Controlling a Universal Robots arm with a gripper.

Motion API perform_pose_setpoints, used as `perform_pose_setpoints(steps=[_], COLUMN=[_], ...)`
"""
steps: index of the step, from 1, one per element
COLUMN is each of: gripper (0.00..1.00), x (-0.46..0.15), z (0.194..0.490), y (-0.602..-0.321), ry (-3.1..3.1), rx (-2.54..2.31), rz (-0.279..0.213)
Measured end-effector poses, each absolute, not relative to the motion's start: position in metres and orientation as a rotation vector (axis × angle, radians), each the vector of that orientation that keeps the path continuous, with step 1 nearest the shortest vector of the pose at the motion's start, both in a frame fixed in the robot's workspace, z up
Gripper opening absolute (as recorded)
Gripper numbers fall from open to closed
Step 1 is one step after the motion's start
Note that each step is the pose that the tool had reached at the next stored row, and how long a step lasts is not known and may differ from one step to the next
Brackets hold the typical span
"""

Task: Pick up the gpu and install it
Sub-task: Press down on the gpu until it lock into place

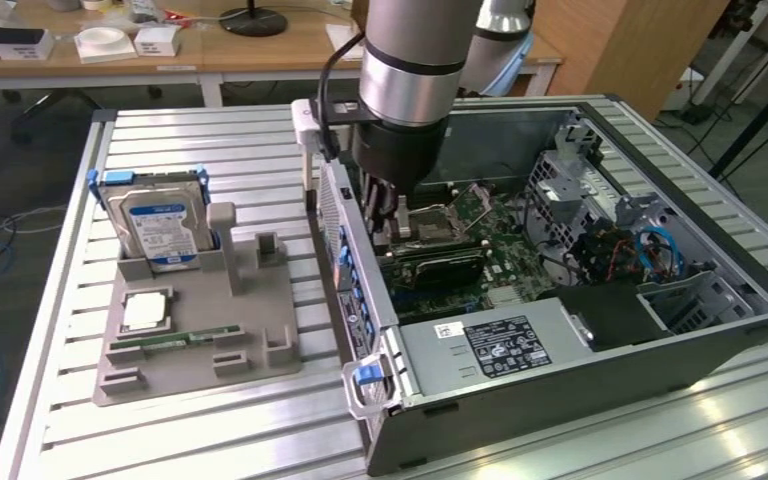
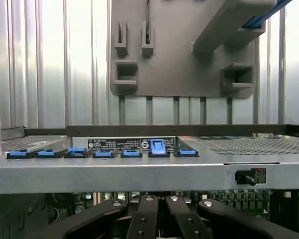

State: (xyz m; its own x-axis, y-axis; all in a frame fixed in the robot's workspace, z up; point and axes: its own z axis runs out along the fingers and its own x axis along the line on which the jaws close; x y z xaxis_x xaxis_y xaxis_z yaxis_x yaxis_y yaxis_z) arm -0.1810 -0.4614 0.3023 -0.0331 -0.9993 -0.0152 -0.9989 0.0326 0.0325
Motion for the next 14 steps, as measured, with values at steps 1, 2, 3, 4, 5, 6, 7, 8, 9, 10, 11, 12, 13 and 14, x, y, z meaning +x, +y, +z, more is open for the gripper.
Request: perform_pose_setpoints(steps=[1,2,3,4,5,6,7,8,9,10,11,12,13,14], gripper=[0.11,0.11,0.11,0.11,0.11,0.11,0.11,0.11,0.11,0.11,0.11,0.11,0.11,0.11], x=[-0.1811,-0.1815,-0.1824,-0.1837,-0.1849,-0.1854,-0.1855,-0.1856,-0.1857,-0.1859,-0.1859,-0.1858,-0.1854,-0.1853], z=[0.3023,0.3022,0.3021,0.3021,0.3021,0.3018,0.3014,0.3007,0.2996,0.2984,0.2973,0.2970,0.2967,0.2967], y=[-0.4614,-0.4613,-0.4613,-0.4612,-0.4611,-0.4611,-0.4611,-0.4611,-0.4612,-0.4612,-0.4612,-0.4610,-0.4608,-0.4608], ry=[-2.249,-2.250,-2.250,-2.251,-2.251,-2.252,-2.251,-2.250,-2.250,-2.250,-2.250,-2.249,-2.249,-2.249], rx=[2.176,2.176,2.175,2.174,2.174,2.174,2.174,2.173,2.172,2.172,2.171,2.171,2.171,2.170], rz=[-0.053,-0.053,-0.053,-0.053,-0.053,-0.053,-0.053,-0.053,-0.052,-0.052,-0.052,-0.052,-0.052,-0.052])
